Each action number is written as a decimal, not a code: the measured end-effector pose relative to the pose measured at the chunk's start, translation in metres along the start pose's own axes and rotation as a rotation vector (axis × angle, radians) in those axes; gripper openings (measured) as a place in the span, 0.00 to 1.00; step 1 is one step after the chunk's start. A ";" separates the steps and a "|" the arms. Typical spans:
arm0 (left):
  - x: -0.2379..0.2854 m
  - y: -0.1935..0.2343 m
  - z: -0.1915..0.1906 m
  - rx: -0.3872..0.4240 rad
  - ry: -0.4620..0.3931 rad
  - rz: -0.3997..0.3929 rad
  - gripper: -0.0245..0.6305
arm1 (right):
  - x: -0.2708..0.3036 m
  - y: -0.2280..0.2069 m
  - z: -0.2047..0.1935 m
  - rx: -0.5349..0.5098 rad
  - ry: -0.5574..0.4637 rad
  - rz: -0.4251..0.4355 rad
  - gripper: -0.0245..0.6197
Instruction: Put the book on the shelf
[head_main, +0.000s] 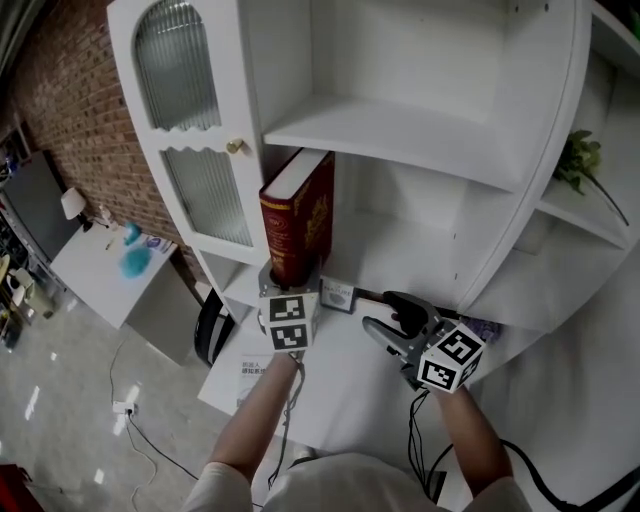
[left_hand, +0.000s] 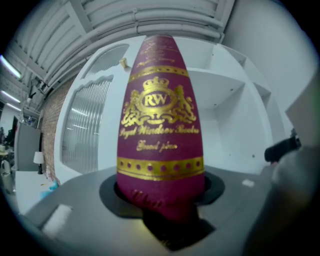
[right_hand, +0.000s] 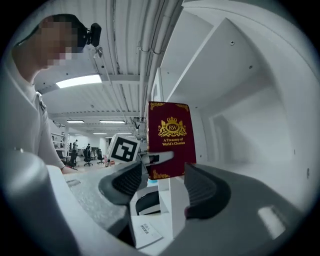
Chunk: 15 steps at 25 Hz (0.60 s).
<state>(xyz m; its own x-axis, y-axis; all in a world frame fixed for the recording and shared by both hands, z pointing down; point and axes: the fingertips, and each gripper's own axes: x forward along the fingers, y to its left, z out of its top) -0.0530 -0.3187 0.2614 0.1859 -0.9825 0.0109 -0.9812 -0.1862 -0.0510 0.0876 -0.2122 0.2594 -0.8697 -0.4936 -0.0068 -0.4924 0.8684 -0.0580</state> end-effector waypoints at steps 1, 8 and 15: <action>0.003 0.002 0.000 0.000 -0.001 0.004 0.42 | 0.005 -0.001 0.007 -0.011 -0.007 0.004 0.45; 0.023 0.013 -0.001 -0.016 0.003 0.031 0.43 | 0.060 -0.001 0.058 -0.123 -0.049 0.049 0.45; 0.036 0.008 0.000 0.036 0.010 0.008 0.43 | 0.115 -0.021 0.082 -0.212 -0.012 0.123 0.45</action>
<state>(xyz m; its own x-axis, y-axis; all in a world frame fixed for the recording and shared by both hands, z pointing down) -0.0544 -0.3554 0.2618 0.1769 -0.9840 0.0200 -0.9802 -0.1780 -0.0867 0.0011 -0.2907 0.1777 -0.9236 -0.3833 -0.0126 -0.3805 0.9117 0.1551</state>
